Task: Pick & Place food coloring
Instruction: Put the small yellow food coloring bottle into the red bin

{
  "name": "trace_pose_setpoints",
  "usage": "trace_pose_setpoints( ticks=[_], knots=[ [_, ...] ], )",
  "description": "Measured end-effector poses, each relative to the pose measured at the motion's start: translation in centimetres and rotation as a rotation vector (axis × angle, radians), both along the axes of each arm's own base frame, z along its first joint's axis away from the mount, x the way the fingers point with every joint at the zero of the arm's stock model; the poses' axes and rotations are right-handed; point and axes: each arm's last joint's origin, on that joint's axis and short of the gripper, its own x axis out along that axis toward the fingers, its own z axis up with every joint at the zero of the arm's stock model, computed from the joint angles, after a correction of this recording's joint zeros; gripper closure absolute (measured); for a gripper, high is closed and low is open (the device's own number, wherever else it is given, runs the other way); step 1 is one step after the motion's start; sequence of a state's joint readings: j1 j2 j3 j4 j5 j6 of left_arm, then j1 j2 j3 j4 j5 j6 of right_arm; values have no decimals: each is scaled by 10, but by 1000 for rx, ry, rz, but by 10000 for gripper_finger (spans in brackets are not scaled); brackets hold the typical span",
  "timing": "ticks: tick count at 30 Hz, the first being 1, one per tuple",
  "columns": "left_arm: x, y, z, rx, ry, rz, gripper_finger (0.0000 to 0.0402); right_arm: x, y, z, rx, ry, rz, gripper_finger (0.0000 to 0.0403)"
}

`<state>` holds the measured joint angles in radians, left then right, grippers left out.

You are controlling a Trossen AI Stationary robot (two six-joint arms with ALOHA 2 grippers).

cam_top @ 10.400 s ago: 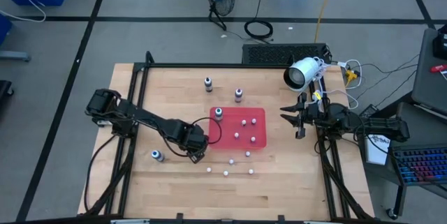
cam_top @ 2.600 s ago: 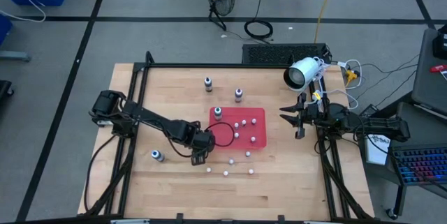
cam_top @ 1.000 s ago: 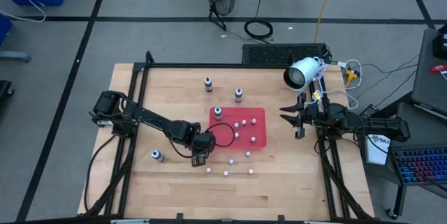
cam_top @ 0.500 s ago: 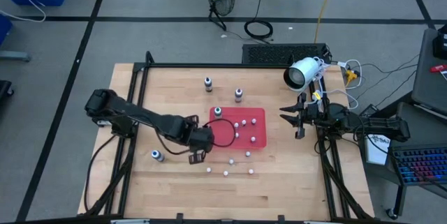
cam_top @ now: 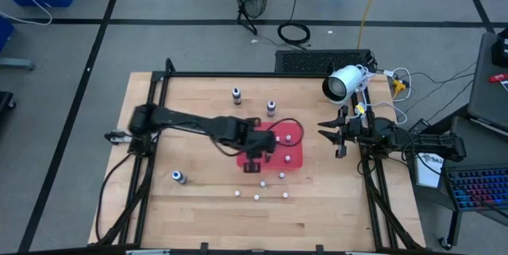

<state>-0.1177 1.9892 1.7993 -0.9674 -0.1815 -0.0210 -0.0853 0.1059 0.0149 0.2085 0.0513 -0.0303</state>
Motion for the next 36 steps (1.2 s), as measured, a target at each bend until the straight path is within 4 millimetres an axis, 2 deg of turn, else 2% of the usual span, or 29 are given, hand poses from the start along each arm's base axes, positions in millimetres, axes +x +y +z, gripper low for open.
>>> trace_pose_setpoints(
  ticks=[6,10,13,26,31,36],
  knots=[
    [30,-3,-43,-36,105,-82,330,0,0,0,0,0,0,303],
    [35,-4,-66,-60,172,-92,330,0,0,0,0,0,0,303],
    [34,-4,-76,-77,198,-88,330,0,0,0,0,-1,0,303],
    [31,4,-106,-125,199,-57,331,0,0,0,0,0,0,303],
    [30,7,-109,-142,197,-56,331,0,0,0,0,0,0,303],
    [30,6,-108,-141,198,-58,300,0,0,0,0,0,0,303]
  ],
)
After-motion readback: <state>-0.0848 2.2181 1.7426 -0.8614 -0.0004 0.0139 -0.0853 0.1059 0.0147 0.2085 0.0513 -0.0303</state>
